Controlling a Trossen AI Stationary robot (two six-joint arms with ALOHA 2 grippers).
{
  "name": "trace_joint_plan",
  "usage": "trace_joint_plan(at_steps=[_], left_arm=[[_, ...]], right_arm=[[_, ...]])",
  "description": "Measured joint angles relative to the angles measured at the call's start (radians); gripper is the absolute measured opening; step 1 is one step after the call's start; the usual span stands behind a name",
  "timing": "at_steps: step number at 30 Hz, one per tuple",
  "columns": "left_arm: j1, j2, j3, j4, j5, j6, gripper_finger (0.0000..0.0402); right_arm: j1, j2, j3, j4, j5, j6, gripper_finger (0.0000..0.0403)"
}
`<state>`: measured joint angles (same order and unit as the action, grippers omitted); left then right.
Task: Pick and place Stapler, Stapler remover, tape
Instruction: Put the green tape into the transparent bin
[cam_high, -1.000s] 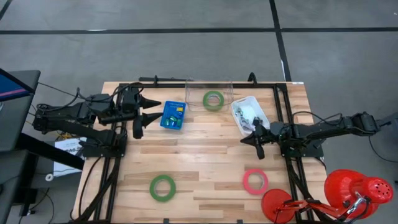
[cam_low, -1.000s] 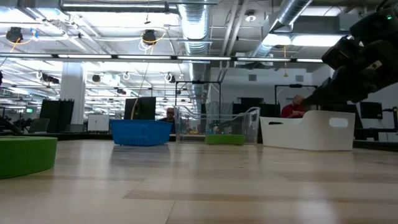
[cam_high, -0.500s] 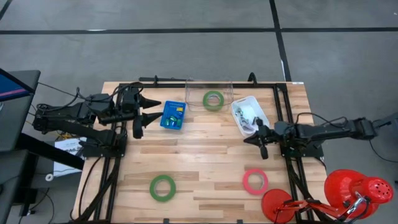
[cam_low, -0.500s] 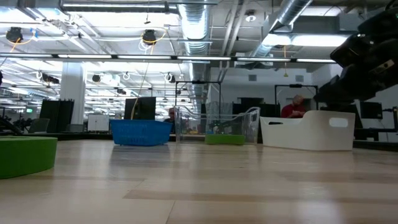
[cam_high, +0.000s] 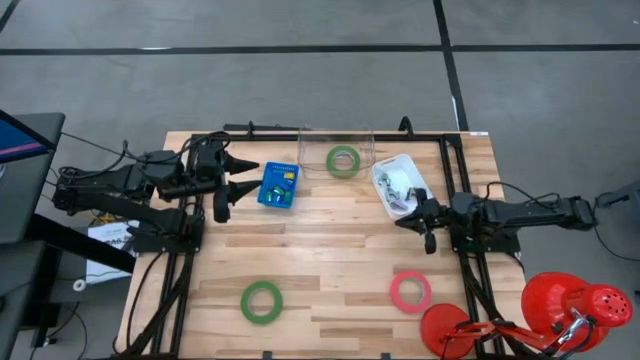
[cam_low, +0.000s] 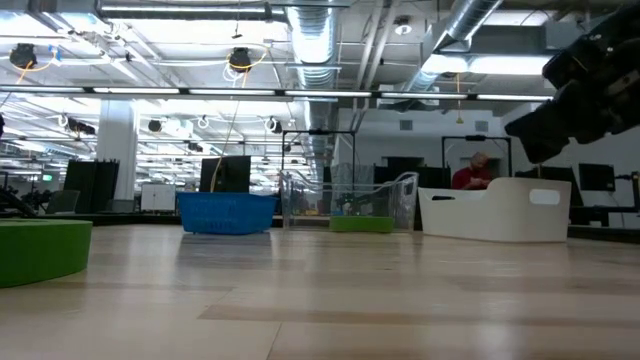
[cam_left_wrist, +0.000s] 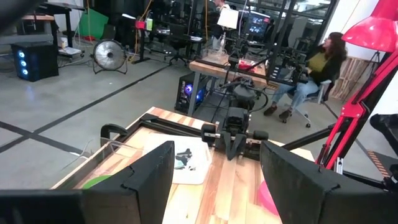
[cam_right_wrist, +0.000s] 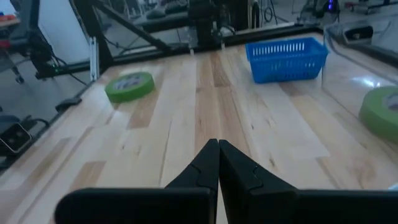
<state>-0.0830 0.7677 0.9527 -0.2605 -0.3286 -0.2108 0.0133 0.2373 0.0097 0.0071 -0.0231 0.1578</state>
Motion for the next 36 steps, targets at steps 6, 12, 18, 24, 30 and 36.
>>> trace_joint_plan(at_steps=[6,12,18,24,30,36], left_arm=[[0.0,0.0,0.0,0.001,0.0,0.0,0.0227],[0.0,0.0,0.0,0.001,0.0,0.0,0.0227],[0.0,0.0,0.0,0.001,0.0,0.0,0.0227],[0.0,0.0,0.0,0.001,0.0,0.0,0.0227],[0.0,0.0,0.0,0.007,0.0,0.0,0.0227],[0.0,0.0,0.0,0.014,0.0,0.0,0.0227]], right_arm=[[0.007,-0.05,0.0,-0.001,0.0,0.0,0.0],[0.007,-0.106,0.0,-0.002,-0.001,0.0,0.0],[0.007,-0.149,0.0,-0.002,-0.001,0.0,0.0],[0.005,-0.138,0.0,-0.003,-0.002,0.0,0.0],[0.005,-0.138,0.0,-0.002,-0.002,0.0,0.0],[0.005,-0.138,0.0,-0.001,-0.002,0.0,0.0]])
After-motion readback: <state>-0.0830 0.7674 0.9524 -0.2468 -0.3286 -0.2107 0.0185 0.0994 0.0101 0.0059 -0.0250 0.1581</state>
